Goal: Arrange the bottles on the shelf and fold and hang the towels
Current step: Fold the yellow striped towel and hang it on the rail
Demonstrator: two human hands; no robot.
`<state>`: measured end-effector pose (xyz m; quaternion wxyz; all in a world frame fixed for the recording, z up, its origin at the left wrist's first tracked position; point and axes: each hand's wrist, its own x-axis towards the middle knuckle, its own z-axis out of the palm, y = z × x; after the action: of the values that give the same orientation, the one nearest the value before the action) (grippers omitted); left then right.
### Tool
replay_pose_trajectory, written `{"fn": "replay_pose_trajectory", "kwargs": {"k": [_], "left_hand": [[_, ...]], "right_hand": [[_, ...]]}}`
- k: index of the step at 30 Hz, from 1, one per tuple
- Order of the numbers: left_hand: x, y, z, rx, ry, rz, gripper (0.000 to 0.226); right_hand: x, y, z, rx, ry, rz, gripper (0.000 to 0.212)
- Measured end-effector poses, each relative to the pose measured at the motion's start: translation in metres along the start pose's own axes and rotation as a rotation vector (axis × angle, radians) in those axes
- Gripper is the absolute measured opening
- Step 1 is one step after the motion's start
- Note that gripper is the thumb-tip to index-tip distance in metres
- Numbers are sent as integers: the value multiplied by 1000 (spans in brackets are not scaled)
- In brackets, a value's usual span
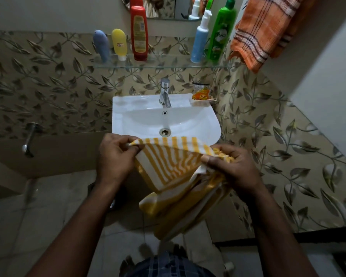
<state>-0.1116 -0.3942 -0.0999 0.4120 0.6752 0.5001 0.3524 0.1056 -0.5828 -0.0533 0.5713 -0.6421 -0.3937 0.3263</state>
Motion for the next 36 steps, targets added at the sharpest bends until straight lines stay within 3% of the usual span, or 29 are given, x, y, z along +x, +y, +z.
{"fn": "replay_pose_trajectory", "kwargs": {"k": [3, 6, 9, 14, 17, 19, 23, 27, 31, 33, 36], "left_hand": [[1, 10, 4, 309, 204, 130, 13], [1, 22, 7, 349, 153, 86, 16], [-4, 31, 17, -75, -151, -48, 8], [-38, 61, 29, -678, -589, -292, 18], [-46, 67, 28, -990, -720, -473, 53], [-49, 64, 31, -992, -781, -429, 66], [-62, 72, 47, -893, -576, -342, 36], [-75, 84, 60, -1060, -419, -429, 29], [-79, 88, 68, -1083, -325, -471, 27], [-74, 82, 66, -973, -259, -384, 22], [-66, 76, 60, -776, -281, -206, 28]], "right_hand": [[-3, -1, 14, -117, -205, -78, 11], [-5, -3, 26, -242, -384, -191, 11], [-1, -3, 31, -338, -372, -239, 15], [5, 0, 33, -448, -214, -317, 21], [8, 2, 33, -514, -47, -366, 27], [7, 2, 36, -508, 25, -376, 29], [6, 6, 46, -425, 325, -312, 38], [-2, 20, 61, -307, 495, -228, 52], [-1, 7, 64, 295, 508, -169, 55], [8, -6, 59, 454, 583, -83, 52], [19, -18, 52, 447, 749, 22, 55]]}}
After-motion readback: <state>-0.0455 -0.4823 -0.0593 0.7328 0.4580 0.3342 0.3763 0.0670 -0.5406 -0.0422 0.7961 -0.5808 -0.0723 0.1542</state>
